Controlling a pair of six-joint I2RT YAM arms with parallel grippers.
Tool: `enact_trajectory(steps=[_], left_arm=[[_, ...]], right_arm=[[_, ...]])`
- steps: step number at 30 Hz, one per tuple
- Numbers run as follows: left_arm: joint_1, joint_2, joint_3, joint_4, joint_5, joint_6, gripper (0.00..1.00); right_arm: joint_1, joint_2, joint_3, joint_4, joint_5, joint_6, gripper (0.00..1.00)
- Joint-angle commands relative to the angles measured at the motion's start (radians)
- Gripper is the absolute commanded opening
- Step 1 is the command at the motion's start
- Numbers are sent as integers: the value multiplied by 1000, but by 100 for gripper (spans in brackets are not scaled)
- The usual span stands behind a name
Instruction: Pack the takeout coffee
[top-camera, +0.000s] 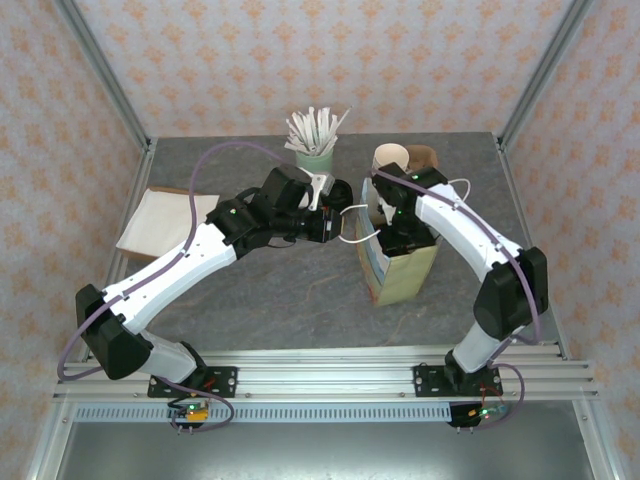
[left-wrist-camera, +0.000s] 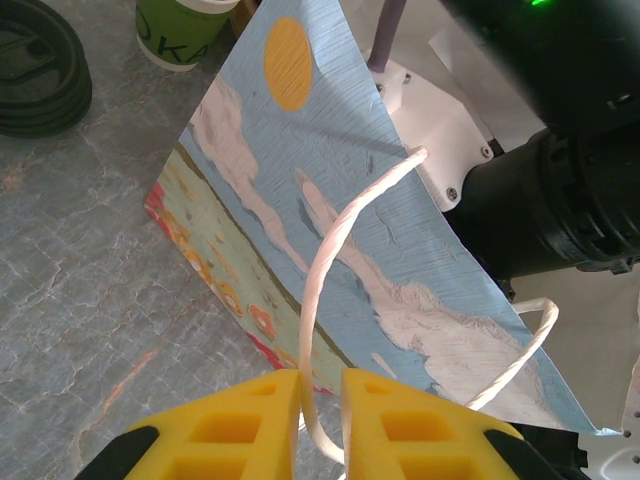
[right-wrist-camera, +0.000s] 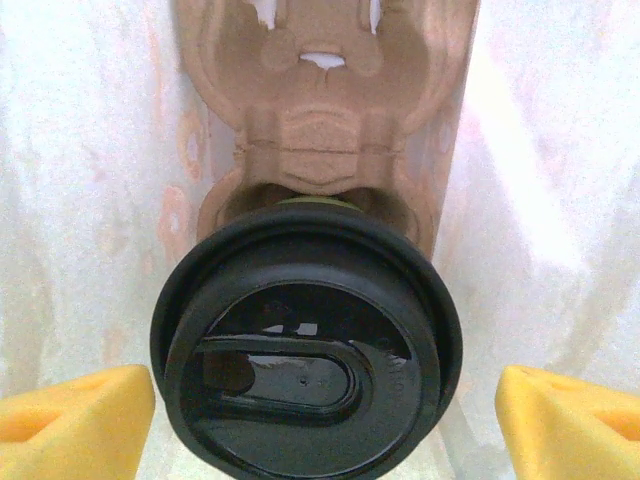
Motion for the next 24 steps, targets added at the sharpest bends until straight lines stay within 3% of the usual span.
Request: enact_trajectory(steps=[1, 24], left_arm=[[-14, -19, 23, -27, -12, 8, 19], [-14, -19, 25, -26, -12, 7, 19]], right_arm=[[-4, -40, 34, -33, 23, 6, 89], [-4, -77, 124, -78, 17, 4, 93]])
